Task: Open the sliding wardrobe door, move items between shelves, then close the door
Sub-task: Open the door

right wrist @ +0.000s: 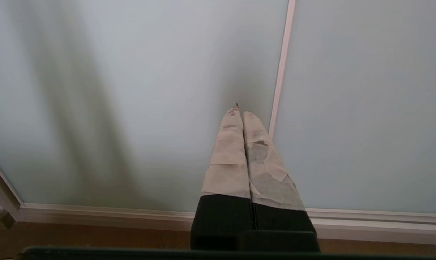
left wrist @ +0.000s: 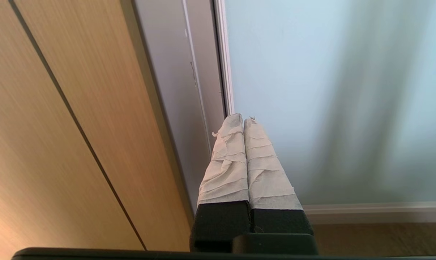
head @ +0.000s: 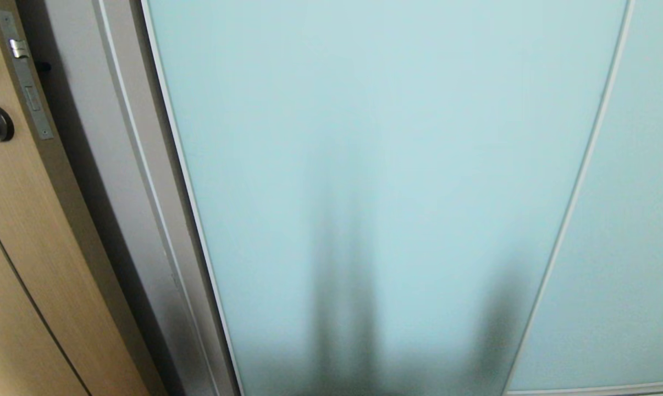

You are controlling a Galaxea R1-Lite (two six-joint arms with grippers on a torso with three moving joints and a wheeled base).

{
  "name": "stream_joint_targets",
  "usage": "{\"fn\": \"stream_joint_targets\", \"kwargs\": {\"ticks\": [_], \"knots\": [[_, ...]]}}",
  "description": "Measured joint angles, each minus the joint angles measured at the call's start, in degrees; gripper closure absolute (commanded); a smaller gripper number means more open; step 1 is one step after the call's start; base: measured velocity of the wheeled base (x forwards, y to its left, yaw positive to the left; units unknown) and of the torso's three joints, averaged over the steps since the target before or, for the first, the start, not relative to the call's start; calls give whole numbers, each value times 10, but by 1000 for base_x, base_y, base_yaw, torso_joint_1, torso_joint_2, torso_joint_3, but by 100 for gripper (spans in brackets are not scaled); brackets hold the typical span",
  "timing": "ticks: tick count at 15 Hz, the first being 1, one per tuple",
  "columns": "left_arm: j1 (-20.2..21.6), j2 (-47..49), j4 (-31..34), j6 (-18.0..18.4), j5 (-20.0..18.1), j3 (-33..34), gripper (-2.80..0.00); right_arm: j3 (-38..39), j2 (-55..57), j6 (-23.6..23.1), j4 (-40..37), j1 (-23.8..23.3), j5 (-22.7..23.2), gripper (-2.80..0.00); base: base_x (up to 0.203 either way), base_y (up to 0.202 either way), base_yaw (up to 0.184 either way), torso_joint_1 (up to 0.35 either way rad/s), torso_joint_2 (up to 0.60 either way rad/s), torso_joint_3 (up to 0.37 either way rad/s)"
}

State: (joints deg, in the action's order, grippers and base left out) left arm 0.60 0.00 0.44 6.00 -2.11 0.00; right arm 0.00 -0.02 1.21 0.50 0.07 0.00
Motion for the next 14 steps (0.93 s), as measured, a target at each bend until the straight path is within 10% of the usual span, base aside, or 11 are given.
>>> {"fn": "stream_joint_targets", "kwargs": {"ticks": [14], "knots": [[0, 48, 10, 11, 9, -70, 0, 0, 0, 0, 0, 0, 0, 0, 0, 0, 0, 0, 0, 0]]}}
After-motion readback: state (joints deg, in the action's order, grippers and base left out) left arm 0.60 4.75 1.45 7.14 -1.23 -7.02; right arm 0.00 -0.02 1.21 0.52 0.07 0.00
